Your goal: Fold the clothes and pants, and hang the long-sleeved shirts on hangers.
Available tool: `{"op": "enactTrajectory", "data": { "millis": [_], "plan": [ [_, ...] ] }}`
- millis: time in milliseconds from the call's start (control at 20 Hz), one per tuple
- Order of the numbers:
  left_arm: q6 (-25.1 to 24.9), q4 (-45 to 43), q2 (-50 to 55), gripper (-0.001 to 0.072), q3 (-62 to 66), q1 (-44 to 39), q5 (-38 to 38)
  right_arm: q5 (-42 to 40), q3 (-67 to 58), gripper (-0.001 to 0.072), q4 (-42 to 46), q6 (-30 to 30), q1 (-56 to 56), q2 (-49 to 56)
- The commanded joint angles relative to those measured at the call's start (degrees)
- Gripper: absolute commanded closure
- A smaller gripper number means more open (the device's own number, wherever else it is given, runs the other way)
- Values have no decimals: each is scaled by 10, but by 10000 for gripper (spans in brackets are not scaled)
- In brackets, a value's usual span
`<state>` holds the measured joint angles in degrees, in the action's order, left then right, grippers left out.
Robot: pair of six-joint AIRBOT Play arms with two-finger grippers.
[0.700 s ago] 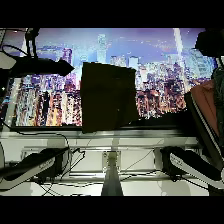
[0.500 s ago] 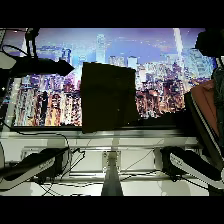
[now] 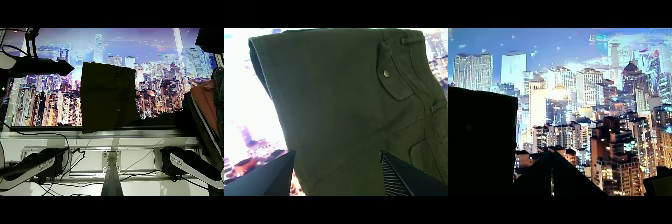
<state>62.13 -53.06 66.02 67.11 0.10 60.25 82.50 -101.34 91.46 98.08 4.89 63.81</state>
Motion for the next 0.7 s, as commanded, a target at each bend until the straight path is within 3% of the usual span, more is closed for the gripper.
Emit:
{"op": "enactTrajectory", "data": {
  "millis": [0, 100, 200, 350, 450, 550, 600, 650],
  "plan": [
    [0, 0, 0, 116, 0, 0, 0, -53, 0, 667, -2, 0, 0, 0],
    [0, 0, 0, 116, 0, 0, 0, -88, 0, 666, 12, -24, 0, 1],
    [0, 1, 0, 116, 0, 0, 0, -81, 0, 667, 32, -115, -16, 9],
    [0, 2, 0, 116, 0, 0, 5, 58, 14, 668, 24, -219, -83, 57],
    [0, -2, 0, 116, 0, 0, 26, 104, 83, 668, -59, -228, -146, 84],
    [0, -60, 0, 120, 0, 2, 41, 125, 186, 667, -185, -229, -194, 103],
    [0, -115, 0, 202, -1, 2, 41, 117, 248, 661, -234, -236, -209, 108],
    [1, -168, 0, 314, -3, 5, 45, 97, 306, 545, -270, -243, -215, 109]
  ]
}}
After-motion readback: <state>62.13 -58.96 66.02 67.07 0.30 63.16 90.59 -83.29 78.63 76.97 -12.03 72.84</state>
